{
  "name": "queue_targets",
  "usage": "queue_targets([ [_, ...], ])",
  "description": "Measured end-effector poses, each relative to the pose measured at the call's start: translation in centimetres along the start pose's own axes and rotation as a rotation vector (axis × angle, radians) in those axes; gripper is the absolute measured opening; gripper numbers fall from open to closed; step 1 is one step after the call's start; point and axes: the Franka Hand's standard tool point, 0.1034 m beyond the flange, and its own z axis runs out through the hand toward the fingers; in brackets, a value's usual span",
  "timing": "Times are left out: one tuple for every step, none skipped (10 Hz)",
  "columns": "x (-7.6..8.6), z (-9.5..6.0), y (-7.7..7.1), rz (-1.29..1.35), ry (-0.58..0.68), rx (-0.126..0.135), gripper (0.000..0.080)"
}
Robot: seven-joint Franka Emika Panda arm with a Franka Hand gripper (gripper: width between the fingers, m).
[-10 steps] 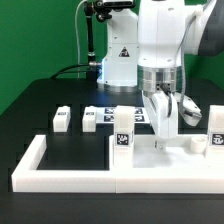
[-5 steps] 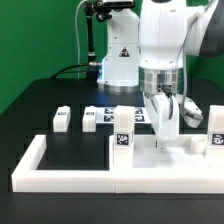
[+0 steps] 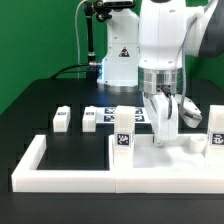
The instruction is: Assemble desk
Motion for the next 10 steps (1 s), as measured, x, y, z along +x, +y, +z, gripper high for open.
queue_targets([
  [0.0,0.0,0.0,0.000,0.000,0.000,0.0060],
  [0.0,0.0,0.0,0.000,0.000,0.000,0.0060],
  [0.0,0.0,0.0,0.000,0.000,0.000,0.0060],
  [0.0,0.0,0.0,0.000,0.000,0.000,0.0060],
  [0.0,0.0,0.0,0.000,0.000,0.000,0.0060],
  [0.0,0.0,0.0,0.000,0.000,0.000,0.0061],
  [0.0,0.0,0.0,0.000,0.000,0.000,0.0061],
  [0.1,-0.1,0.1,-0.029,0.001,0.003,0.0061],
  [1.2,-0.4,0.9,-0.135,-0.005,0.013,0.0061],
  [2.8,-0.9,1.7,-0.245,-0.015,0.021,0.0061],
])
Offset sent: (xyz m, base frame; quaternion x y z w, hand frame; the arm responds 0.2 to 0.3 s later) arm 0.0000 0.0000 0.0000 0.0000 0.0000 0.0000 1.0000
